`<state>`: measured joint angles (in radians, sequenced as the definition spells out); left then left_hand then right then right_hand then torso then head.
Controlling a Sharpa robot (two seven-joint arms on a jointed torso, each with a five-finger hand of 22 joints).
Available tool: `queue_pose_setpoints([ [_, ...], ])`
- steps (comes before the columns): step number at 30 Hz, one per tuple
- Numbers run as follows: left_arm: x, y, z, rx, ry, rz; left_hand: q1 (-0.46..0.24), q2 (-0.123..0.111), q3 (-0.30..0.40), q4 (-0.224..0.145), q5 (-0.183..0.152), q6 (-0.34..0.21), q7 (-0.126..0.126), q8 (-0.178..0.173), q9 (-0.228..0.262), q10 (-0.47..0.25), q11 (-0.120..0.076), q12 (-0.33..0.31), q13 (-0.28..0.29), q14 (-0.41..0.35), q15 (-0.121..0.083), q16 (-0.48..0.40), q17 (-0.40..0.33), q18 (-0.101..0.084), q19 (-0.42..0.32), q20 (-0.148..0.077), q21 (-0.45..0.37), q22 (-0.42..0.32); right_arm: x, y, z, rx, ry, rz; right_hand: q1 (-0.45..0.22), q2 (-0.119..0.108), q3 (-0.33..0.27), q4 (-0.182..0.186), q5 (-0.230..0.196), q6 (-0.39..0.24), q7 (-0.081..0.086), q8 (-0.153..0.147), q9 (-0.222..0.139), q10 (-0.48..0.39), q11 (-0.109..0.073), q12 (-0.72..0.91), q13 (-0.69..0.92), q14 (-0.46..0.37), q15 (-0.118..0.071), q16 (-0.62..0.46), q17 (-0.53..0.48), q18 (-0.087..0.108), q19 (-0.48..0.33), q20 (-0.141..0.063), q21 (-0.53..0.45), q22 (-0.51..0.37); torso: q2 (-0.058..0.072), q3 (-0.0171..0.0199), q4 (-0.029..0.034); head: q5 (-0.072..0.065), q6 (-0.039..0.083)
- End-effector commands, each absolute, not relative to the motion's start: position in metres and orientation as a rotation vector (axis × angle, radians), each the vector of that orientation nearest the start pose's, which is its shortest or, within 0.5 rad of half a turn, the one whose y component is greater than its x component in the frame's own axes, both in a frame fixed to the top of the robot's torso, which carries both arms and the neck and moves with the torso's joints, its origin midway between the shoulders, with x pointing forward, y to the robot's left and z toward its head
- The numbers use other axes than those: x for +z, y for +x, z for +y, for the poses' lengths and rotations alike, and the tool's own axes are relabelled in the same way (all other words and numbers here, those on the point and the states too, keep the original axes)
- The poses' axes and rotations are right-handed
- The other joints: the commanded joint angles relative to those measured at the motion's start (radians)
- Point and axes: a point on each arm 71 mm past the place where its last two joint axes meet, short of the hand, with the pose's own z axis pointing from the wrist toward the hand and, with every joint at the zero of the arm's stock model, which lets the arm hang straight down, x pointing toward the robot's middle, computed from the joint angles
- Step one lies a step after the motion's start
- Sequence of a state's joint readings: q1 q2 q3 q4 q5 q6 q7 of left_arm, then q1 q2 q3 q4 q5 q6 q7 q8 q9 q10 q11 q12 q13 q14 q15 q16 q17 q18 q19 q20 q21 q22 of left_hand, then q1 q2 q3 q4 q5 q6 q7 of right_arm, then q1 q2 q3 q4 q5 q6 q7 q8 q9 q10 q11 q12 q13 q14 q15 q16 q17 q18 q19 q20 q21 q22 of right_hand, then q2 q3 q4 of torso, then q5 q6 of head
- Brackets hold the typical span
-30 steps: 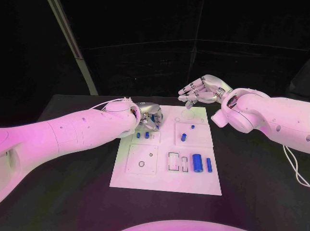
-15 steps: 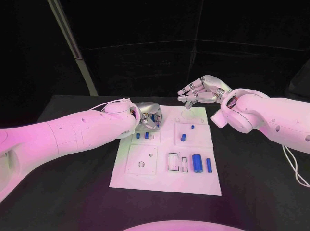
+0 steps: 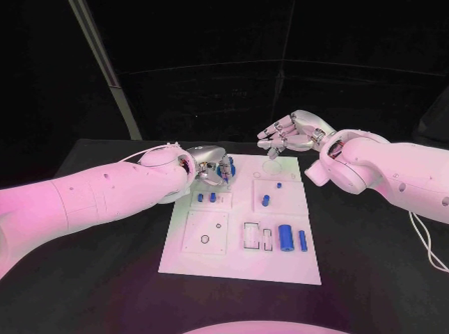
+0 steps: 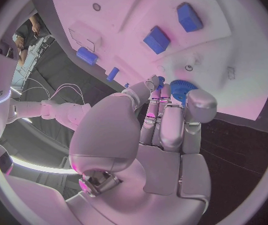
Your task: Assemble the parts on the task board
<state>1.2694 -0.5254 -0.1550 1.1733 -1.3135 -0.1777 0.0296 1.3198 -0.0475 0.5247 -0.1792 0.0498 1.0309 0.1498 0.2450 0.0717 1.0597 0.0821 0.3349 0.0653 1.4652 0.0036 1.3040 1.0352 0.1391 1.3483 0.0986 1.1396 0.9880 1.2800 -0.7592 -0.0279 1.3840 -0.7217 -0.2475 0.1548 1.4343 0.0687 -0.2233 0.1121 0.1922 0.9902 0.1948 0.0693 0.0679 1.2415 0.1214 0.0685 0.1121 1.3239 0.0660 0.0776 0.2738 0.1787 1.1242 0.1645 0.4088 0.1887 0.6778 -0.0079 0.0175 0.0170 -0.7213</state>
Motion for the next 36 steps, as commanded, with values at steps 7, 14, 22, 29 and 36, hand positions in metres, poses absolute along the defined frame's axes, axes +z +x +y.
queue_pose_setpoints([
  [7,-0.195,0.534,0.148,-0.769,0.201,1.766,-0.001,0.003,0.009,-0.001,-0.001,0.004,0.003,-0.006,-0.002,0.009,0.001,-0.009,-0.002,0.005,-0.008,0.004,0.001,-0.019,0.006,-0.001,0.004,0.002,-0.146,0.524,-0.196,1.172,0.376,1.646,-0.004,0.004,-0.004,-0.004,0.006,-0.007,-0.001,-0.001,0.0,-0.009,0.0,0.0,-0.001,-0.007,-0.003,-0.004,0.0,0.004,-0.005,0.001,-0.004,-0.001,0.001,0.0003,-0.0003,0.002,0.002],
  [14,-0.194,0.536,0.166,-0.748,0.167,1.803,-0.002,0.0,0.011,-0.002,-0.002,0.005,0.004,-0.011,-0.003,0.012,0.002,-0.016,-0.002,0.004,-0.007,0.003,-0.003,-0.019,0.006,-0.001,0.005,0.004,-0.146,0.524,-0.197,1.171,0.377,1.646,-0.004,0.004,-0.004,-0.004,0.006,-0.007,-0.001,-0.001,0.0,-0.009,0.0,0.0,-0.001,-0.007,-0.003,-0.004,0.0,0.004,-0.005,0.001,-0.004,-0.001,0.002,0.0001,-0.0016,0.005,0.002],
  [22,-0.198,0.539,0.172,-0.729,0.16,1.851,-0.005,-0.003,0.01,-0.001,-0.002,0.006,0.004,-0.014,-0.003,0.014,0.003,-0.021,-0.002,0.003,-0.006,0.002,-0.006,-0.019,0.005,0.0,0.005,0.004,-0.146,0.524,-0.196,1.171,0.377,1.646,-0.004,0.004,-0.004,-0.004,0.006,-0.007,-0.001,-0.001,0.0,-0.009,0.0,0.0,-0.001,-0.007,-0.003,-0.004,0.0,0.004,-0.005,0.001,-0.004,-0.001,0.002,-0.0012,-0.0025,0.006,0.0],
  [29,-0.204,0.542,0.174,-0.711,0.153,1.875,-0.005,-0.003,0.01,-0.001,-0.002,0.006,0.004,-0.014,-0.003,0.014,0.003,-0.021,-0.002,0.003,-0.006,0.002,-0.006,-0.019,0.005,0.0,0.005,0.004,-0.146,0.524,-0.196,1.172,0.376,1.647,-0.004,0.004,-0.004,-0.004,0.006,-0.007,-0.001,-0.001,0.0,-0.009,0.0,0.0,-0.001,-0.007,-0.003,-0.004,0.0,0.004,-0.005,0.001,-0.004,-0.001,0.002,-0.001,-0.0019,0.005,-0.002],
  [36,-0.208,0.542,0.172,-0.709,0.156,1.895,-0.005,-0.004,0.01,-0.001,-0.001,0.006,0.004,-0.015,-0.003,0.015,0.003,-0.022,-0.002,0.002,-0.006,0.0,-0.011,-0.019,0.004,0.0,0.003,0.002,-0.146,0.524,-0.195,1.173,0.375,1.647,-0.003,0.005,-0.004,-0.005,0.006,-0.007,-0.001,0.0,0.0,-0.01,0.0,0.001,-0.001,-0.007,-0.003,-0.005,0.0,0.004,-0.005,0.001,-0.005,-0.002,0.002,-0.0007,-0.0019,0.004,-0.005],
])
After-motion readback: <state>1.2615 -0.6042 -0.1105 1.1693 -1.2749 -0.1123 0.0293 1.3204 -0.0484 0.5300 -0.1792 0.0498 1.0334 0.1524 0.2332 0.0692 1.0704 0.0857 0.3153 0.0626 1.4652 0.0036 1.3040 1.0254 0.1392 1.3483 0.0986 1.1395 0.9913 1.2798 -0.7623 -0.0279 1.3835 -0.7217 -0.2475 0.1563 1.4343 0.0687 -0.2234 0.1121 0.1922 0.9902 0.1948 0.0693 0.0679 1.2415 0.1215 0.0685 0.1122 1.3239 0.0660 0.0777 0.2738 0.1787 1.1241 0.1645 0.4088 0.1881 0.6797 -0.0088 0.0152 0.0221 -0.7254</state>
